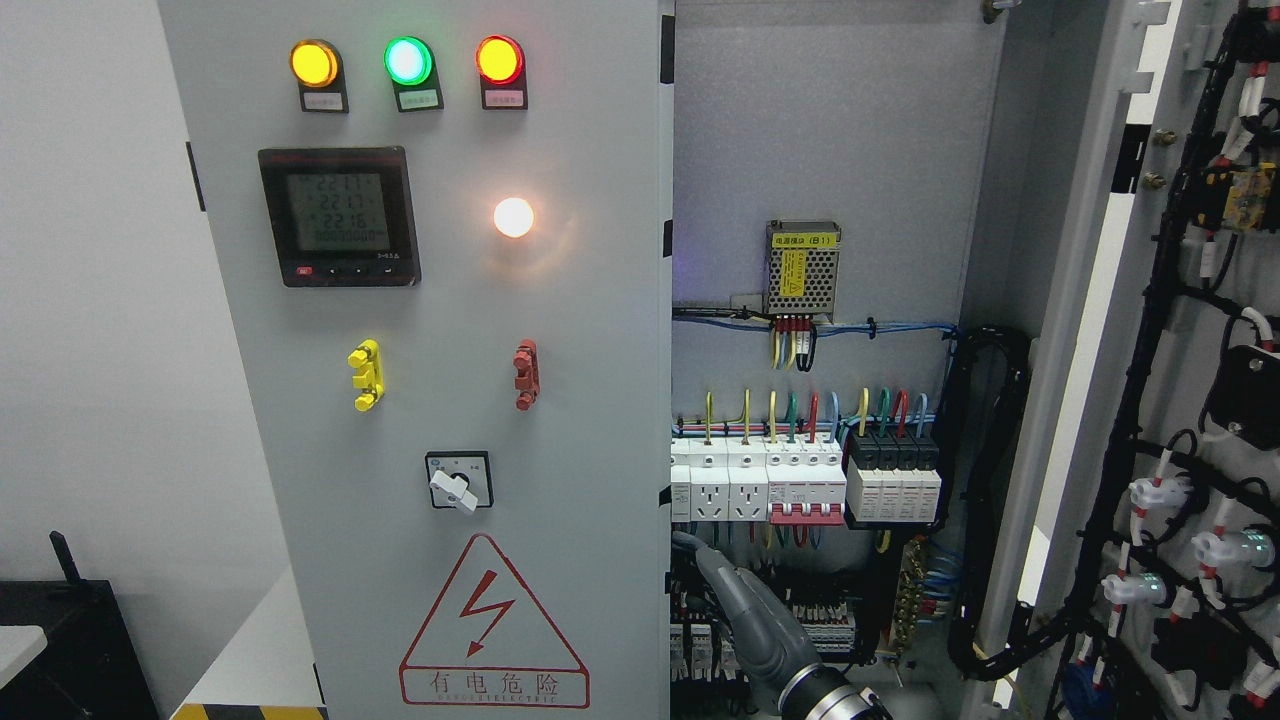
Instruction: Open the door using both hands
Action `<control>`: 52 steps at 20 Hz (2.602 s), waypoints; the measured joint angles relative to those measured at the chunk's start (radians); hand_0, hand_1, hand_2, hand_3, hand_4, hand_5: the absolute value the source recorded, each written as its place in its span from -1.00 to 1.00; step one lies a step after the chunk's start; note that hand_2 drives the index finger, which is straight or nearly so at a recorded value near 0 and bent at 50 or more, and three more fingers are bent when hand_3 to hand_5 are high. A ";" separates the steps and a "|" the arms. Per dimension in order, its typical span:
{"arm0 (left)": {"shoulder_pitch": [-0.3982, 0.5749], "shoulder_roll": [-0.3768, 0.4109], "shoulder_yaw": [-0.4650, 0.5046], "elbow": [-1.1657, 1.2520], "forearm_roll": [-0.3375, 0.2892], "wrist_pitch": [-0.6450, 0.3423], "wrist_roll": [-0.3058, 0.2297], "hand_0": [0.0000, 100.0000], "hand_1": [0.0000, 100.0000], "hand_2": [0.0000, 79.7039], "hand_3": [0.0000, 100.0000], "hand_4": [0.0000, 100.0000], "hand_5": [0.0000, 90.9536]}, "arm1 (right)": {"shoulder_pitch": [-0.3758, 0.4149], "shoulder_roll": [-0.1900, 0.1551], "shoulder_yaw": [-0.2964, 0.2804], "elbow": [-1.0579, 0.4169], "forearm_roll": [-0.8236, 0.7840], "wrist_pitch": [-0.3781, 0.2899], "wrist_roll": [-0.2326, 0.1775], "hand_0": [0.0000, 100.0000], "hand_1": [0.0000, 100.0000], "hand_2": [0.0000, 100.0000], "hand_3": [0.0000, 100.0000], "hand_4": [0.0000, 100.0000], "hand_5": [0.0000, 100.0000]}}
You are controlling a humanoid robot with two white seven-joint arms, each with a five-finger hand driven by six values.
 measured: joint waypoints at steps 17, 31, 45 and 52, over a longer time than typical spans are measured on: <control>0.000 0.000 0.000 0.000 0.000 0.003 0.000 -1.00 -1.00 -1.00 -1.00 -1.00 -1.00 | -0.009 -0.002 0.001 0.015 -0.052 0.001 0.031 -0.24 -1.00 -1.00 -1.00 -1.00 -1.00; 0.000 0.000 0.000 0.000 0.000 -0.001 0.000 -1.00 -1.00 -1.00 -1.00 -1.00 -1.00 | -0.011 -0.002 0.000 0.015 -0.073 0.001 0.054 -0.24 -1.00 -1.00 -1.00 -1.00 -1.00; 0.000 0.000 0.000 0.000 0.000 -0.001 0.000 -1.00 -1.00 -1.00 -1.00 -1.00 -1.00 | -0.015 -0.027 0.000 0.017 -0.091 0.001 0.104 -0.24 -1.00 -1.00 -1.00 -1.00 -1.00; 0.000 0.000 0.000 0.000 0.000 -0.001 0.000 -1.00 -1.00 -1.00 -1.00 -1.00 -1.00 | -0.015 -0.034 0.000 0.018 -0.092 0.001 0.117 -0.24 -1.00 -1.00 -1.00 -1.00 -1.00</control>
